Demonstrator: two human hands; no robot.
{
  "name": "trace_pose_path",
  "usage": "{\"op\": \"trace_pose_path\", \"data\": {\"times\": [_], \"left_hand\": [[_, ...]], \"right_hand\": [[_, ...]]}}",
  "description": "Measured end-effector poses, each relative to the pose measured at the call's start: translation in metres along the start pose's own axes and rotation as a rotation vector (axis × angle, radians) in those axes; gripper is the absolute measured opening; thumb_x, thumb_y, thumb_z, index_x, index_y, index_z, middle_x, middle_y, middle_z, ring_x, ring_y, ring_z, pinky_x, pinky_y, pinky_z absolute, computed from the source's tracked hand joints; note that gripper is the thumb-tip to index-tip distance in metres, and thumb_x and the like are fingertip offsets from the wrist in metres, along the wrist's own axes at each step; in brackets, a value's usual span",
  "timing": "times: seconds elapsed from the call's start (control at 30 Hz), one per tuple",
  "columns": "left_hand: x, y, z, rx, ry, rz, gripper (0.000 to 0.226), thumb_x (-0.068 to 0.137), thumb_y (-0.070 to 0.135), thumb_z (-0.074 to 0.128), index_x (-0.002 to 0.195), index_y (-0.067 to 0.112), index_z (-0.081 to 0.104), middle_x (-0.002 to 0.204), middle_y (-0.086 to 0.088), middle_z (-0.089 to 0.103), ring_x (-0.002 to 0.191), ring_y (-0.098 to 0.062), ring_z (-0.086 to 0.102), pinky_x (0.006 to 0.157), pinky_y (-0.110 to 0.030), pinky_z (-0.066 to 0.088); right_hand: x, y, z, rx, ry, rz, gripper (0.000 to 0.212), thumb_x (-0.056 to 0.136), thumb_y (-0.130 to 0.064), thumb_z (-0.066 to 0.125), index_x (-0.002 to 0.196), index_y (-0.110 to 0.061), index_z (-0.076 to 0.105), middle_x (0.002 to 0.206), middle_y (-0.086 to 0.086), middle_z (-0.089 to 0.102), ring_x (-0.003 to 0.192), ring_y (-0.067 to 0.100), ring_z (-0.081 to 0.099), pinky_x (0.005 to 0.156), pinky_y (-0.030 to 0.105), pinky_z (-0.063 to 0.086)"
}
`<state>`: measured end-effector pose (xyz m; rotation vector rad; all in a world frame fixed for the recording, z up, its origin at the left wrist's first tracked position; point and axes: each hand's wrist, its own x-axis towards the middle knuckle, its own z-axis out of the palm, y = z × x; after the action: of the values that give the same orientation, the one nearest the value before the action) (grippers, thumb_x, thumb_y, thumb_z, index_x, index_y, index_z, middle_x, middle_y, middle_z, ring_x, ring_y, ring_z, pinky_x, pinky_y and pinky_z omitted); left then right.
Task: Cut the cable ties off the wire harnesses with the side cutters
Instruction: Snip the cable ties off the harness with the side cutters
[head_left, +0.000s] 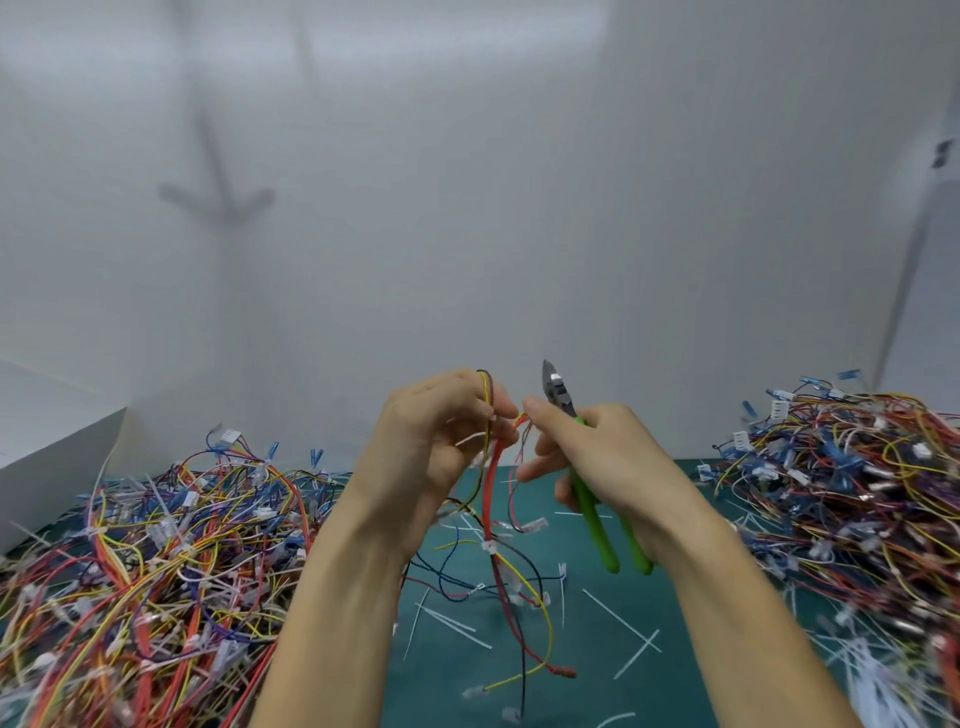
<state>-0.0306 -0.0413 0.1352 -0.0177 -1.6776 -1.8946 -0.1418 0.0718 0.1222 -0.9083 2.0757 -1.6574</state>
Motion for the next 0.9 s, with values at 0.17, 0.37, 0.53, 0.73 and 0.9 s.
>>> {"op": "trace_pose_path", "data": {"times": [0.17,0.37,0.53,0.73,0.9], "left_hand": [[-0.002,-0.003,0.001,0.061,-0.318,0.02,0.013,0.061,0.012,0.055,0.061,0.009,0.068,0.067,-0.005,0.064,0.072,-0.013,0.065,0.07,-0.023,0.053],[0.008,-0.012,0.003,0.295,-0.178,-0.301,0.032,0.068,0.032,0.049,0.067,0.016,0.077,0.077,-0.006,0.072,0.079,-0.018,0.067,0.093,-0.039,0.051],[0.009,-0.021,-0.014,0.139,0.092,-0.403,0.072,0.1,0.054,0.025,0.083,0.01,0.081,0.094,-0.012,0.077,0.087,-0.021,0.075,0.075,-0.031,0.06],[0.014,-0.019,-0.028,-0.619,0.227,-0.423,0.068,0.096,0.054,0.045,0.124,-0.008,0.054,0.12,-0.021,0.068,0.109,-0.032,0.068,0.088,-0.043,0.057],[0.012,-0.014,-0.03,-0.61,0.312,-0.353,0.025,0.097,0.025,0.053,0.099,0.003,0.065,0.065,-0.002,0.066,0.062,-0.015,0.067,0.081,-0.033,0.054]], "right_hand": [[-0.003,-0.007,0.001,0.312,0.097,-0.112,0.02,0.085,-0.019,0.075,0.085,-0.007,0.06,0.057,-0.004,0.068,0.045,0.015,0.053,0.047,0.028,0.05],[-0.011,-0.015,-0.005,0.364,0.089,-0.275,0.029,0.085,0.006,0.07,0.087,-0.015,0.049,0.086,0.006,0.078,0.061,0.017,0.067,0.058,0.03,0.056],[-0.013,-0.017,-0.011,0.296,0.062,-0.458,0.028,0.087,0.007,0.065,0.087,-0.014,0.048,0.086,0.001,0.078,0.072,0.014,0.068,0.057,0.02,0.051],[-0.018,-0.019,-0.021,0.113,-0.088,-0.52,0.029,0.083,0.003,0.073,0.083,-0.019,0.055,0.082,0.016,0.073,0.083,0.03,0.073,0.07,0.036,0.058],[-0.022,-0.016,-0.021,-0.067,-0.413,-0.392,0.022,0.084,0.002,0.073,0.082,-0.01,0.055,0.08,0.008,0.073,0.077,0.011,0.071,0.064,0.019,0.053]]}}
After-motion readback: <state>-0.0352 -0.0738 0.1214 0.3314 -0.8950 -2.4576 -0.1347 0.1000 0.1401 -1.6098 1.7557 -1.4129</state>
